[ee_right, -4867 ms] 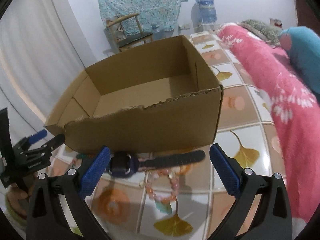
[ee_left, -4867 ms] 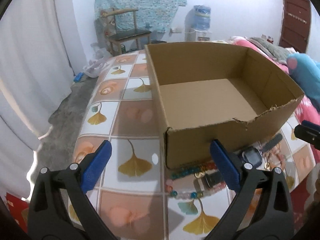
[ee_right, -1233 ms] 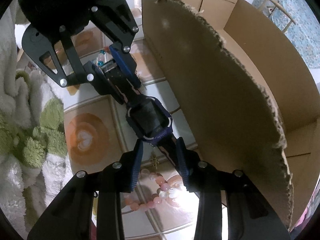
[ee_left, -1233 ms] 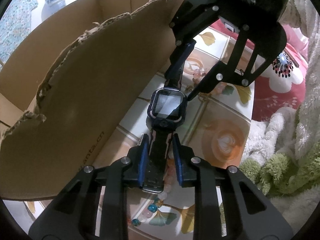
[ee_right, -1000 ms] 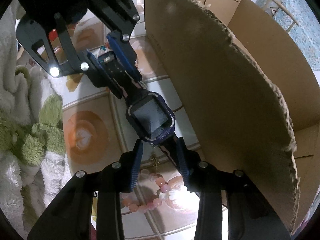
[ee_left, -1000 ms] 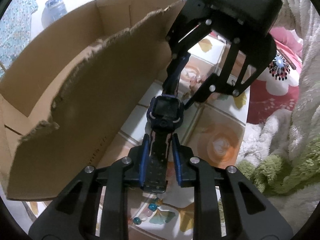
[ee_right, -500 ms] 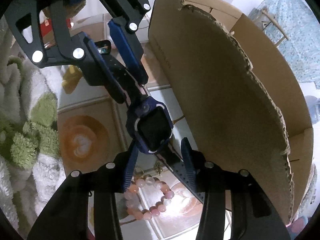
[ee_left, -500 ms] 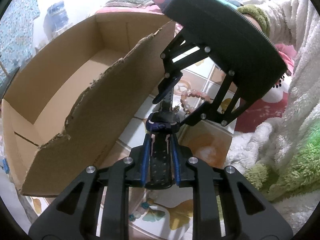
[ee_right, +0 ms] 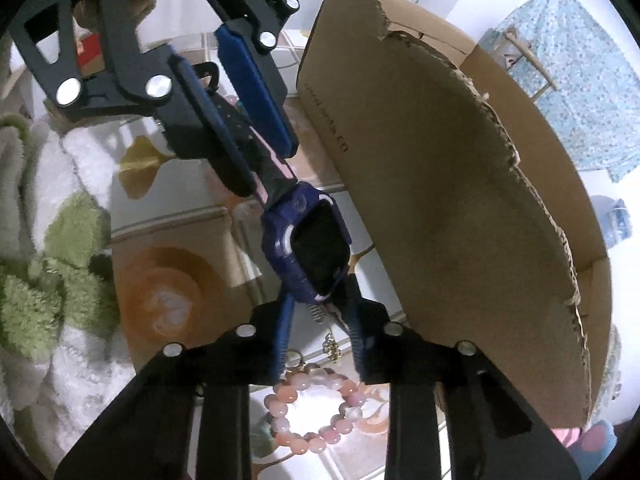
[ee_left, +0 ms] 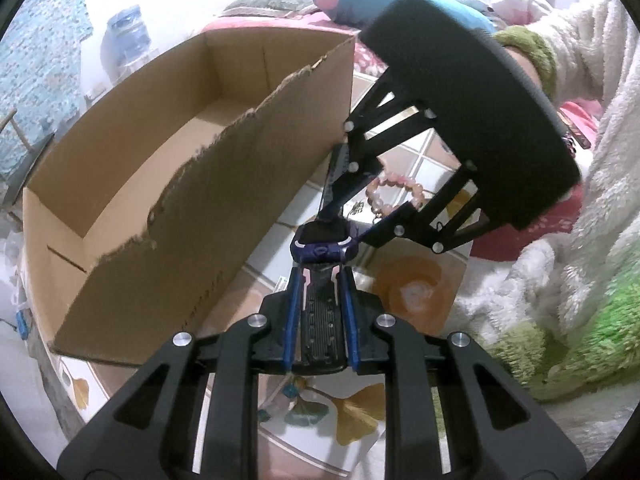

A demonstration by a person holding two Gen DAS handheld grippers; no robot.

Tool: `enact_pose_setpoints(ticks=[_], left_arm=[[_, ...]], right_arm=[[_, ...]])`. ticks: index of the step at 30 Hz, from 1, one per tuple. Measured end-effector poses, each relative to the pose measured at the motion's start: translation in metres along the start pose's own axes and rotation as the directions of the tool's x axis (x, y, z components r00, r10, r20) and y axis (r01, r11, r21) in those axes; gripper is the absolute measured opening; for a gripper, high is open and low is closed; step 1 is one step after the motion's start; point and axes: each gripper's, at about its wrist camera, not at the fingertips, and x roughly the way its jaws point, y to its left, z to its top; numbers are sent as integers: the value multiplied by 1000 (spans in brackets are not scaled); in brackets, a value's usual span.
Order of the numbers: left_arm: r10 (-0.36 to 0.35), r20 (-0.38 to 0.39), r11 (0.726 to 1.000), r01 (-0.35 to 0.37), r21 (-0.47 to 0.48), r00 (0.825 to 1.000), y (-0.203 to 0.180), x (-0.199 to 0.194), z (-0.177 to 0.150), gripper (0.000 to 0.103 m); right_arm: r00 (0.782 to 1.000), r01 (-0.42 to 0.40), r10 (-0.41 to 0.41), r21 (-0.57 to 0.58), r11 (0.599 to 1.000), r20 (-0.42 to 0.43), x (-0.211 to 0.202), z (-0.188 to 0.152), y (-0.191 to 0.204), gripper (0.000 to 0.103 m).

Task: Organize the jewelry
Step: 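Lift the smartwatch with both tools and carry it over the box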

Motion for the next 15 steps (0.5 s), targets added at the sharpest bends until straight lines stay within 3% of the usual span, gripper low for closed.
enact_pose_setpoints(ticks=[9,15], left_arm=[[55,44,998,-54,-21,998,-6,-7,-1,19],[128,111,992,-129,2,986,-21,-27,4,18]], right_arm=[[994,99,-102,88,991,34,-18,1,15,18],[975,196,-208,135,971,78,-39,-4,17,15]])
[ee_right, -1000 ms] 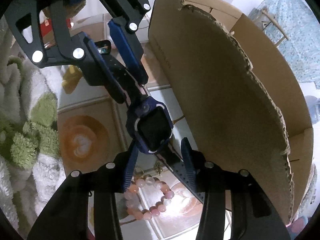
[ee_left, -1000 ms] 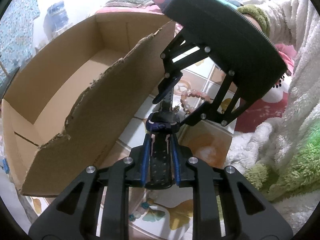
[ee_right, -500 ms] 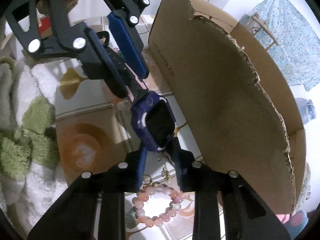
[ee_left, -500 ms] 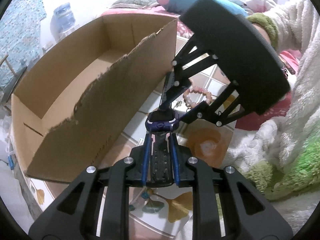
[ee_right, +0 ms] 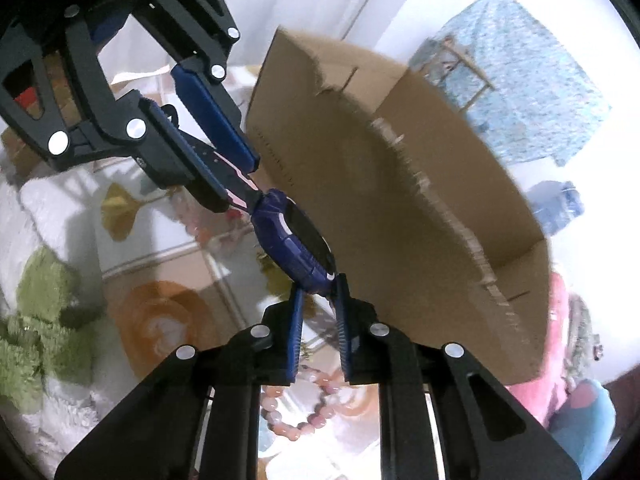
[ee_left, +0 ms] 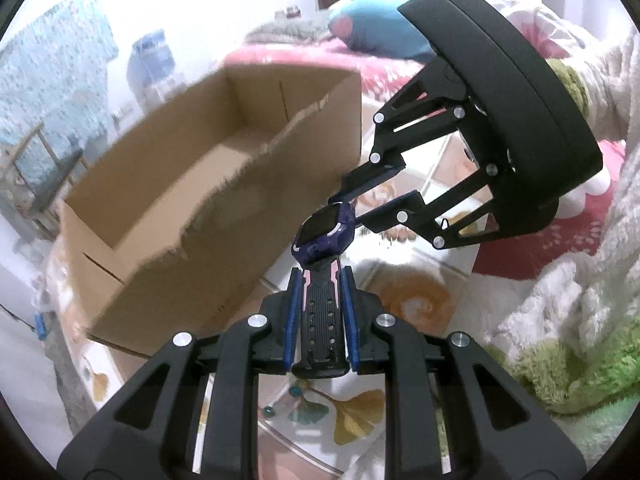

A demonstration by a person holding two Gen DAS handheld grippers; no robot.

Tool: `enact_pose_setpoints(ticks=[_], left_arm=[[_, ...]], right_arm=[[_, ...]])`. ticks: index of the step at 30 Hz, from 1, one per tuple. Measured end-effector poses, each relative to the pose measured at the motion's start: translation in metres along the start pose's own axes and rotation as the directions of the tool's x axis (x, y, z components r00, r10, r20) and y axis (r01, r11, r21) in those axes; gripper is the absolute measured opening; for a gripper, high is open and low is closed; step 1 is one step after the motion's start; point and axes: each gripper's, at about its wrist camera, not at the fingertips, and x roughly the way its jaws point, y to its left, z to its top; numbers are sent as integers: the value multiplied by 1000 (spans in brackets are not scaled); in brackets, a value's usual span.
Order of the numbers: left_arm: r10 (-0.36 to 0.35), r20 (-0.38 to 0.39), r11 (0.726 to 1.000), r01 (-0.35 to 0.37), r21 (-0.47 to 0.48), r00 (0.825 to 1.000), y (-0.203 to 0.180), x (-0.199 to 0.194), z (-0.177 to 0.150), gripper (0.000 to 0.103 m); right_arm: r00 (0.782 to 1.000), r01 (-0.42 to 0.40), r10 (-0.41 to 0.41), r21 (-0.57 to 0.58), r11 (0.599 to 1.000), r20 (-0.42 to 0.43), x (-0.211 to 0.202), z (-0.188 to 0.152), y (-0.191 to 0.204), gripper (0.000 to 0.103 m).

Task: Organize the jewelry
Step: 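Lift the smartwatch with both tools and carry it over the box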

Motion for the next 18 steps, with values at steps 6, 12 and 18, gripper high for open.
enact_pose_setpoints(ticks=[6,12,18], left_arm=[[60,103,997,-65,48,993,-8,-23,25,18],[89,214,985,-118,127,973,-13,-44,60,19],[109,317,967,-175,187,942,-11,-63,90,19]], right_arm=[[990,121,-126,77,990,64,-37,-3,-4,15],[964,232,-247,133,964,104,-79,-2,-19,15],[932,322,-339,135,937,127,-102,21,-59,15]])
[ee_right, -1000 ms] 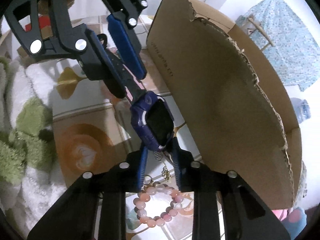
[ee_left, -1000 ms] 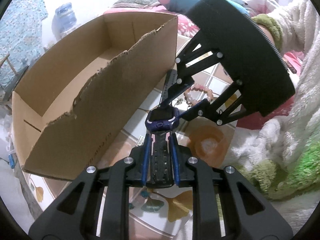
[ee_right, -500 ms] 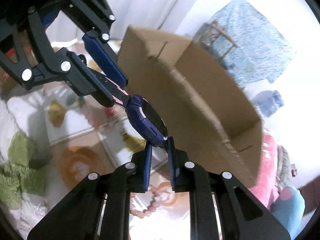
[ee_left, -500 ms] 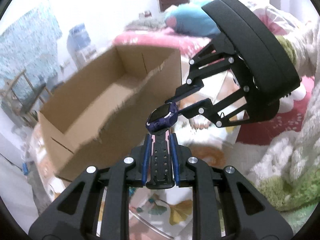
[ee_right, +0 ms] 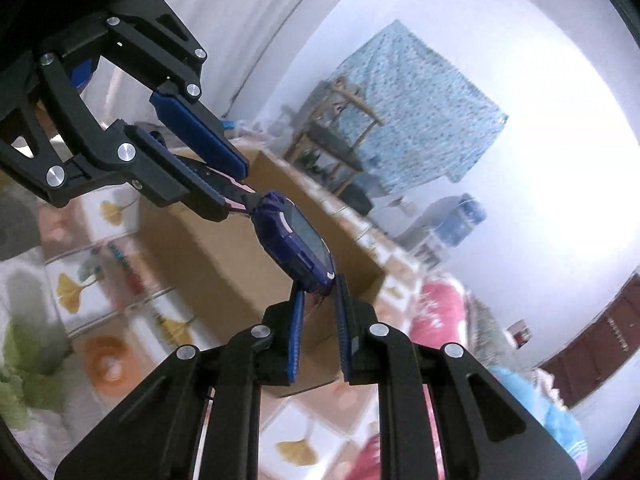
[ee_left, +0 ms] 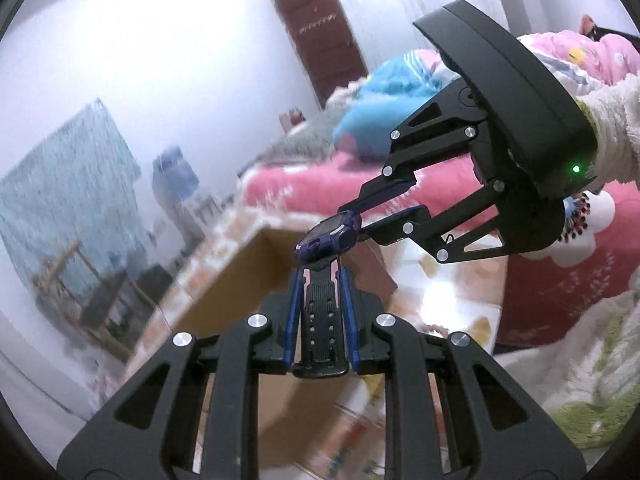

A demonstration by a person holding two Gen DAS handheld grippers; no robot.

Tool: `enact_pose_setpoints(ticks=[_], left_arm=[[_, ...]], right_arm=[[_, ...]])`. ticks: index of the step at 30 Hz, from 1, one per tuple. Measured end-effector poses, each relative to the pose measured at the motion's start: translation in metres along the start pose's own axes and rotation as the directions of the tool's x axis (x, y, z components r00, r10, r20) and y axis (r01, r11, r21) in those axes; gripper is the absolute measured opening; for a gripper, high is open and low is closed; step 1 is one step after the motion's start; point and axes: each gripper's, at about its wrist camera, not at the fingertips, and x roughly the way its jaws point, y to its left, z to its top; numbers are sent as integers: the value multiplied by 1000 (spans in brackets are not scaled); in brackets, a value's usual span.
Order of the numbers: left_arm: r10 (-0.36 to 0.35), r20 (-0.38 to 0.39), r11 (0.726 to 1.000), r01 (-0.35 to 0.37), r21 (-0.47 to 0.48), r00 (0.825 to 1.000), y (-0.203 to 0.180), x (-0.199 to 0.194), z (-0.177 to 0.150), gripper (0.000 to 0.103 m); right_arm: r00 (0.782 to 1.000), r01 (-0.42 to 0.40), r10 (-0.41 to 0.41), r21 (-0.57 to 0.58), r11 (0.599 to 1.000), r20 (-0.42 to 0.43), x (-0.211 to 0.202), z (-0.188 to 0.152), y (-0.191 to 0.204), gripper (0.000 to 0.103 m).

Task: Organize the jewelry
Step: 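Lift the smartwatch with both tools and carry it over the box, then open the right tool to drop the smartwatch into the box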

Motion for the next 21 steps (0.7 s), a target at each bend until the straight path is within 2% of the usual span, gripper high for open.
enact_pose_setpoints(ticks=[4,6,9,11,15,16,18,21], left_arm=[[28,-11,999,-28,20,1000,25,17,8,19],[41,-28,999,-41,24,999,36,23,5,18],[55,-105,998,-54,8,993,61,48,-7,18],[55,-151,998,-56,-1,987,74,62,-18,18],[36,-264,998,-46,-33,964,102,103,-48,18],[40,-285,998,-51,-34,958,106,112,-54,11],[32,-338,997,-51,-49,941,115,127,-65,10],[22,-389,995,-59,-84,921,126,139,-78,11]], right_arm=[[1000,1,-1,-43,999,-8,18,21,-17,15],[999,-29,27,-61,998,-24,38,32,-24,15],[992,-113,108,-65,992,-69,74,46,-28,15],[979,-182,176,-55,982,-107,103,52,-26,15],[935,-306,292,-38,951,-202,168,58,-16,15],[922,-331,313,-45,942,-230,187,59,-10,15],[896,-376,349,-55,925,-274,215,59,2,15],[851,-441,395,-63,895,-347,248,58,18,7]])
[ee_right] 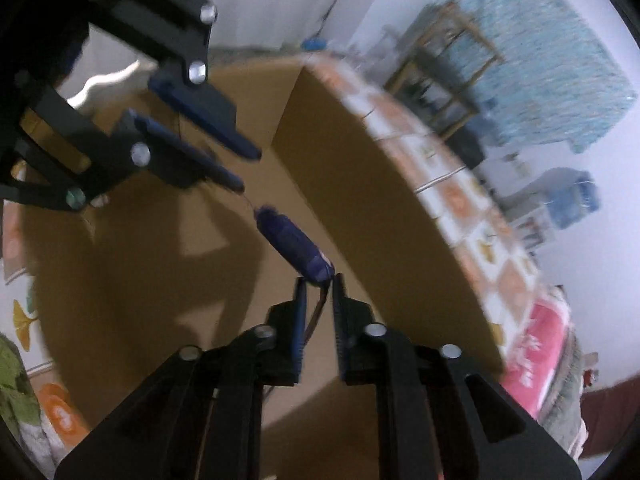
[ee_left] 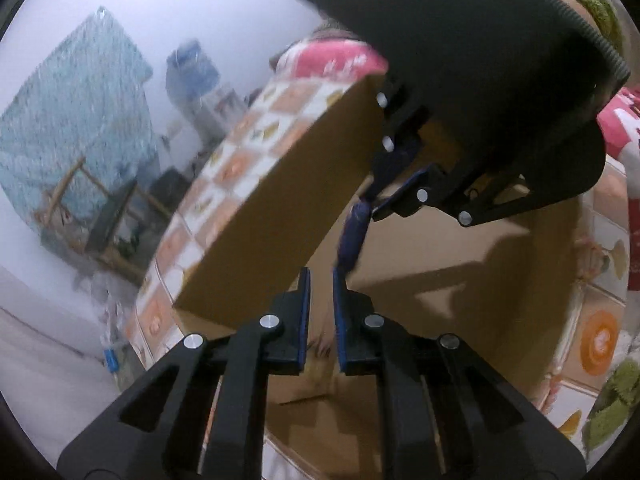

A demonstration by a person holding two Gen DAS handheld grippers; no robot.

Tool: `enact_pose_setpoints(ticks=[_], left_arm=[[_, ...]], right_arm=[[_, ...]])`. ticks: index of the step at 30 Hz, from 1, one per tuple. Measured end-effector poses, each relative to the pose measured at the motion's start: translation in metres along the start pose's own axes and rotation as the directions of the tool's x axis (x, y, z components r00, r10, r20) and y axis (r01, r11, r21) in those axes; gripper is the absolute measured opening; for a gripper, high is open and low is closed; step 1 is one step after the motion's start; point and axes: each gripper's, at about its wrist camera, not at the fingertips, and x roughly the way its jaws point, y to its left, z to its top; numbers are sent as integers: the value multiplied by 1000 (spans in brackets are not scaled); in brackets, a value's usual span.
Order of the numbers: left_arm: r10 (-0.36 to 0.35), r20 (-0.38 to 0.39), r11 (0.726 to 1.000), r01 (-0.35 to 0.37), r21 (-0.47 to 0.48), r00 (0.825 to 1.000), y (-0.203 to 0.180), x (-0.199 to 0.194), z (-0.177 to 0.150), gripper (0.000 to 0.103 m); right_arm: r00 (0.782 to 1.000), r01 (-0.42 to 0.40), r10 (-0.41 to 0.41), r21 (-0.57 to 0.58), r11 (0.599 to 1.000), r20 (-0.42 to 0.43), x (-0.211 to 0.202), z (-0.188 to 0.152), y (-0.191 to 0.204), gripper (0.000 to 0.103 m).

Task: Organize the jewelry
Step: 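Open the right tool to drop the smartwatch into the box, then withdraw the right tool from the box above the dropped watch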

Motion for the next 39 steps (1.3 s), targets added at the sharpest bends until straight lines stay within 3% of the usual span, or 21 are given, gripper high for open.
enact_pose_setpoints(ticks=[7,10,12,14,15,17,22,26,28,33,39], left_arm=[[-1,54,988,9,-152,999,25,-24,-20,13],[36,72,979,-21,-201,997,24,-42,-33,23],[59,84,970,-38,-241,995,19,-57,-42,28],[75,89,955,-45,-292,993,19,-65,-50,40],[73,107,941,-33,-336,992,18,-75,-57,43],[91,126,913,-33,-407,988,23,-81,-64,59],[150,143,828,-45,-559,978,18,-99,-94,80],[167,156,756,-25,-654,973,10,-105,-116,85],[164,162,724,-6,-690,973,8,-106,-124,86],[172,182,679,18,-734,968,-7,-111,-144,87],[171,180,653,26,-757,969,-18,-110,-156,87]], right_arm=[[983,-149,153,48,988,-102,32,9,-12,7],[973,-193,209,147,970,-99,29,6,-32,14],[968,-210,235,227,951,-87,29,5,-45,27],[964,-226,259,324,919,-64,31,3,-64,39],[960,-235,275,363,902,-60,33,2,-69,39],[952,-243,298,416,876,-72,40,0,-75,39],[963,-199,237,254,947,-132,55,10,-42,53],[969,-169,188,126,978,-161,70,20,-25,58],[966,-152,172,117,981,-191,81,21,-27,58],[958,-152,183,149,977,-220,95,20,-39,58],[955,-178,214,179,968,-205,96,17,-46,52]])
